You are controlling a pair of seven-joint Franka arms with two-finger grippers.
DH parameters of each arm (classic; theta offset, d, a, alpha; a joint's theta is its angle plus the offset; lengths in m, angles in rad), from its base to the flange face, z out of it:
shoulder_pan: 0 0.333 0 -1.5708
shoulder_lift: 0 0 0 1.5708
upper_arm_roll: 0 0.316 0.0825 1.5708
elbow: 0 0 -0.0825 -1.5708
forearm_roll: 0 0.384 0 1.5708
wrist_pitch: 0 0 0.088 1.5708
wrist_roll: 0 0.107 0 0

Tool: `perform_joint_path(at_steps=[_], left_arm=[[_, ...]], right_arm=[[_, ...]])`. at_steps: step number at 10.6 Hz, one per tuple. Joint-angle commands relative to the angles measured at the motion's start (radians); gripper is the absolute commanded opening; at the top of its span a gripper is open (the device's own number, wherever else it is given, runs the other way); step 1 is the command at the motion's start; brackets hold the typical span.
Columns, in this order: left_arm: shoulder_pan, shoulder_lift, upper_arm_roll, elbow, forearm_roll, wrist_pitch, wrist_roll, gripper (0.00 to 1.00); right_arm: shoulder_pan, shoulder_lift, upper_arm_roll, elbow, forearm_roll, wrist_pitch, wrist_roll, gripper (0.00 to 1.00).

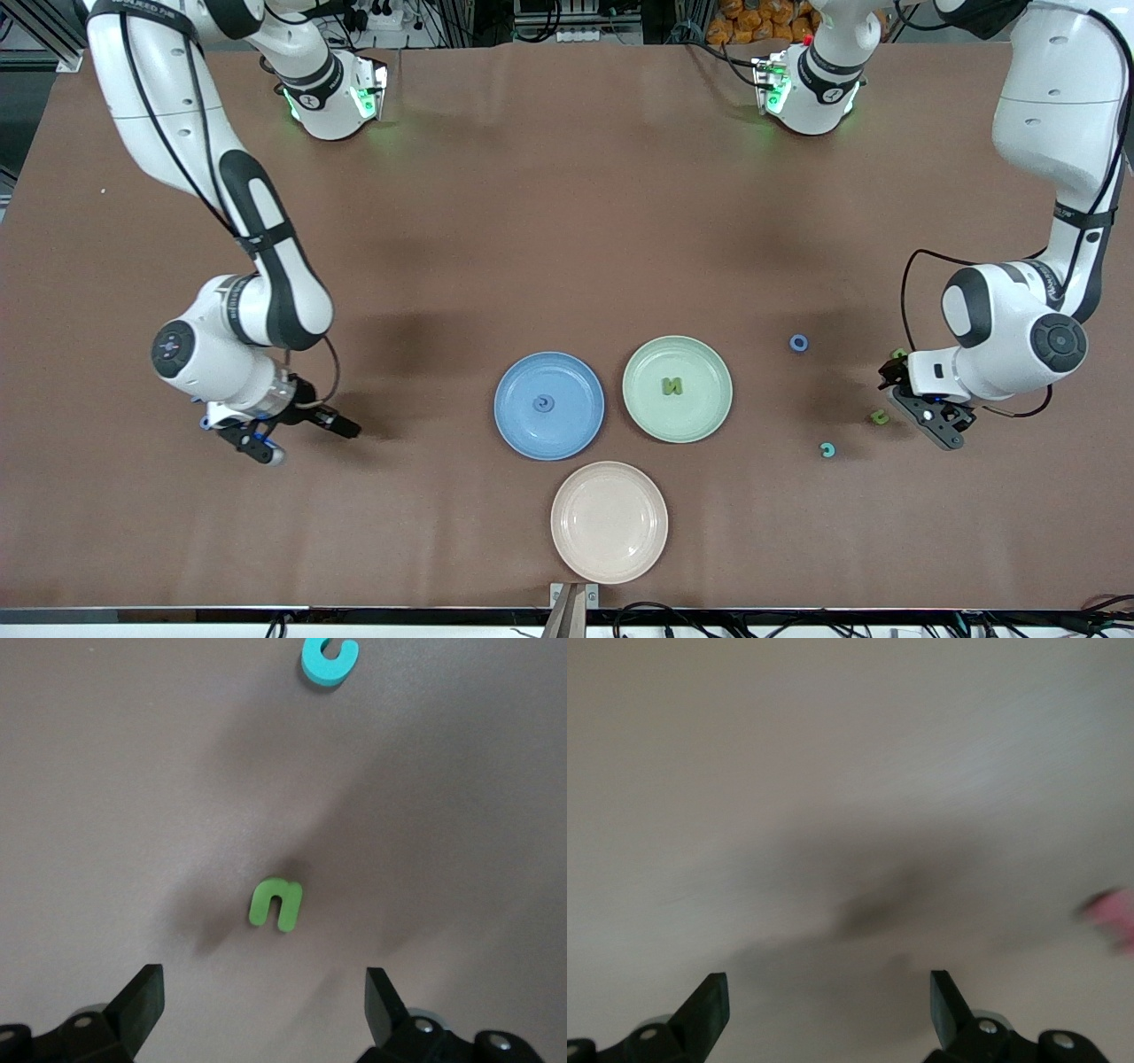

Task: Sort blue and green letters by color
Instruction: 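Release both letters onto the plates and return both grippers to the letters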

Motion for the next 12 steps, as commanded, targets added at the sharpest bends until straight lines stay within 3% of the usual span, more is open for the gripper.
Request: perform_joint_path(at_steps=[1,5,7,8,9,10,12], left_arm=[[-0.005,0.032,-0.008,0.011,0.023,0.044,0.006,1.0],[-0.013,0.047,-0.008,0.016,0.02,0.055,0.004,1.0],[-0.022,0.05,-0.008,0.014,0.021,0.06,-0.023,1.0],[-0.022,0.056,-0.008,0.016,0.021,0.061,-0.036,0.95],[-0.024,0.061,-0.008,0.014,0.021,0.072,-0.042,0.86],[-0.027,0.067,-0.008,0.014,0.021,0.081,-0.043,0.72],[-0.025,0.07,-0.008,0.014,0.023,0.083,-0.043,0.2]], right_arm=[[-0.028,-0.016,-0.081,-0.018,-0.118,-0.021,-0.198,1.0],[-0.198,-0.013,-0.091,-0.018,-0.121,-0.075,-0.598,1.0],[-0.244,-0.007,-0.091,-0.019,-0.123,-0.076,-0.651,1.0],[-0.249,-0.007,-0.093,-0.03,-0.14,-0.076,-0.65,1.0],[-0.249,-0.007,-0.093,-0.035,-0.141,-0.075,-0.647,1.0],[-0.249,-0.002,-0.093,-0.035,-0.146,-0.073,-0.646,1.0],[-0.254,0.013,-0.093,-0.035,-0.157,-0.07,-0.645,1.0]])
